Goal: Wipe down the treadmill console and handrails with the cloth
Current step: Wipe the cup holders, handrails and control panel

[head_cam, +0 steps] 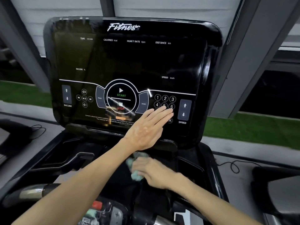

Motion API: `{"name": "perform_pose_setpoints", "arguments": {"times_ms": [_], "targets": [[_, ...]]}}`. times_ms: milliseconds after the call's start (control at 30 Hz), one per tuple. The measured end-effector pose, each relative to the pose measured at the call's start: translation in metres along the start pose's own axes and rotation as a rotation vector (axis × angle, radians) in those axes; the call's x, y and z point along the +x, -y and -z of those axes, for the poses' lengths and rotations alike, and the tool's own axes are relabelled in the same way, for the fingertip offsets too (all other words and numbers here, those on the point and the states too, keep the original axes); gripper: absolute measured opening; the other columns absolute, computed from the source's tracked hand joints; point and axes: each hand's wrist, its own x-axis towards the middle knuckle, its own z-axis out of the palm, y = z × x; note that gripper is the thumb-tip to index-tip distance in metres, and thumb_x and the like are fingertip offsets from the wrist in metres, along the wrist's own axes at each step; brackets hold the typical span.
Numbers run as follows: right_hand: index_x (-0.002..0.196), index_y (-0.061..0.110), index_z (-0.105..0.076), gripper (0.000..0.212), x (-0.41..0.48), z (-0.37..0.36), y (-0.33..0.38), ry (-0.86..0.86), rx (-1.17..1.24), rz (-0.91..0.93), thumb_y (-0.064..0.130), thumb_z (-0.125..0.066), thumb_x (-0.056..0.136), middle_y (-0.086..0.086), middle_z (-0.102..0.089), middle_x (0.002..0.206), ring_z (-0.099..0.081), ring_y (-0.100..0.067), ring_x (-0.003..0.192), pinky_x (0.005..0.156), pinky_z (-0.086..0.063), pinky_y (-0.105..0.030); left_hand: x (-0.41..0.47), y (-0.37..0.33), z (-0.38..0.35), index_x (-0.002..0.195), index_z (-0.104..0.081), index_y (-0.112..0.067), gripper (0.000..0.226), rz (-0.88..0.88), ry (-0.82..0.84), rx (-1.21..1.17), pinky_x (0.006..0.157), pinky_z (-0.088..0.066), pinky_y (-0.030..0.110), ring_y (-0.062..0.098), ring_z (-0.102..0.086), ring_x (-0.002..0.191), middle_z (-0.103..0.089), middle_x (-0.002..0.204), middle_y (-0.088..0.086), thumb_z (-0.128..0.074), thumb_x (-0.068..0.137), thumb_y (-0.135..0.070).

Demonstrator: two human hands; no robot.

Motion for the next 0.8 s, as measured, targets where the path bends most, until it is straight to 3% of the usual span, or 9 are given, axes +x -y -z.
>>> {"name": "perform_pose_setpoints", "arguments": {"times_ms": [100, 200, 267, 333, 433, 500, 567, 667, 800], "targets": [[0.104, 0.011, -0.059, 0.015, -0.017, 0.003, 0.003, 0.063, 0.07, 0.053, 0.012, -0.045, 0.1, 0.0, -0.057, 0.104, -0.049, -0.019, 0.101, 0.09, -0.045, -0.036, 0.021, -0.015, -0.001, 0.147, -0.034, -0.003, 0.055, 0.018, -0.048, -0.038, 0.117, -0.025, 0.041, 0.025, -0.027, 0.145, -0.033, 0.155, 0.009, -0.042, 0.094, -0.014], [0.125, 0.009, -0.06, 0.031, -0.023, 0.01, -0.014, -0.037, 0.107, -0.045, 0.008, -0.046, 0.098, -0.005, -0.057, 0.133, -0.047, -0.016, 0.127, 0.11, -0.033, -0.027, 0.029, -0.02, -0.005, 0.147, -0.033, -0.002, 0.056, 0.031, -0.044, -0.049, 0.116, -0.026, 0.041, 0.025, -0.026, 0.146, -0.031, 0.156, 0.01, -0.042, 0.093, -0.013], [0.132, 0.009, -0.057, 0.036, -0.029, 0.015, -0.023, -0.114, 0.105, -0.154, 0.006, -0.046, 0.097, -0.004, -0.051, 0.142, -0.037, -0.003, 0.133, 0.115, -0.023, -0.019, 0.028, -0.019, -0.007, 0.148, -0.034, -0.002, 0.056, 0.035, -0.038, -0.05, 0.117, -0.024, 0.041, 0.024, -0.024, 0.146, -0.03, 0.157, 0.009, -0.042, 0.093, -0.013], [0.134, 0.009, -0.055, 0.037, -0.043, 0.017, -0.025, -0.139, 0.08, -0.188, 0.005, -0.047, 0.097, -0.001, -0.05, 0.142, -0.03, 0.006, 0.131, 0.113, -0.016, -0.009, 0.026, -0.019, -0.007, 0.148, -0.033, -0.002, 0.057, 0.038, -0.035, -0.048, 0.118, -0.022, 0.041, 0.023, -0.023, 0.147, -0.029, 0.157, 0.009, -0.041, 0.093, -0.014], [0.134, 0.01, -0.055, 0.039, -0.083, 0.016, -0.029, -0.169, 0.112, -0.234, 0.003, -0.047, 0.097, 0.016, -0.04, 0.141, -0.02, 0.017, 0.135, 0.112, -0.012, -0.007, 0.026, -0.02, -0.008, 0.148, -0.033, -0.002, 0.057, 0.042, -0.041, -0.045, 0.118, -0.023, 0.042, 0.024, -0.022, 0.147, -0.029, 0.157, 0.009, -0.041, 0.093, -0.014], [0.139, 0.017, -0.05, 0.041, -0.113, 0.012, -0.036, -0.162, 0.145, -0.287, 0.007, -0.045, 0.1, 0.023, -0.032, 0.143, -0.02, 0.007, 0.141, 0.113, -0.012, -0.009, 0.026, -0.021, -0.009, 0.148, -0.034, -0.002, 0.057, 0.05, -0.046, -0.058, 0.117, -0.024, 0.042, 0.024, -0.023, 0.147, -0.029, 0.157, 0.01, -0.042, 0.092, -0.013], [0.143, 0.023, -0.043, 0.043, -0.123, 0.011, -0.039, -0.119, 0.095, -0.305, 0.011, -0.043, 0.101, 0.021, -0.029, 0.149, -0.017, -0.003, 0.145, 0.116, -0.01, -0.013, 0.026, -0.021, -0.009, 0.147, -0.035, -0.001, 0.057, 0.054, -0.051, -0.073, 0.117, -0.025, 0.043, 0.024, -0.023, 0.147, -0.03, 0.157, 0.01, -0.042, 0.092, -0.012], [0.14, 0.014, -0.048, 0.041, -0.094, 0.015, -0.036, -0.096, -0.016, -0.229, 0.01, -0.043, 0.1, 0.002, -0.042, 0.148, -0.024, -0.012, 0.142, 0.116, -0.005, -0.013, 0.026, -0.021, -0.009, 0.148, -0.034, -0.002, 0.058, 0.06, -0.05, -0.068, 0.117, -0.025, 0.043, 0.024, -0.024, 0.147, -0.03, 0.157, 0.01, -0.043, 0.091, -0.012], [0.144, 0.017, -0.043, 0.042, -0.076, 0.011, -0.028, -0.123, 0.05, -0.261, 0.014, -0.038, 0.102, 0.011, -0.027, 0.152, -0.006, 0.003, 0.141, 0.111, 0.005, -0.008, 0.024, -0.02, -0.008, 0.149, -0.031, -0.004, 0.06, 0.065, -0.029, -0.06, 0.119, -0.021, 0.042, 0.022, -0.021, 0.148, -0.027, 0.158, 0.007, -0.043, 0.091, -0.013]]}}
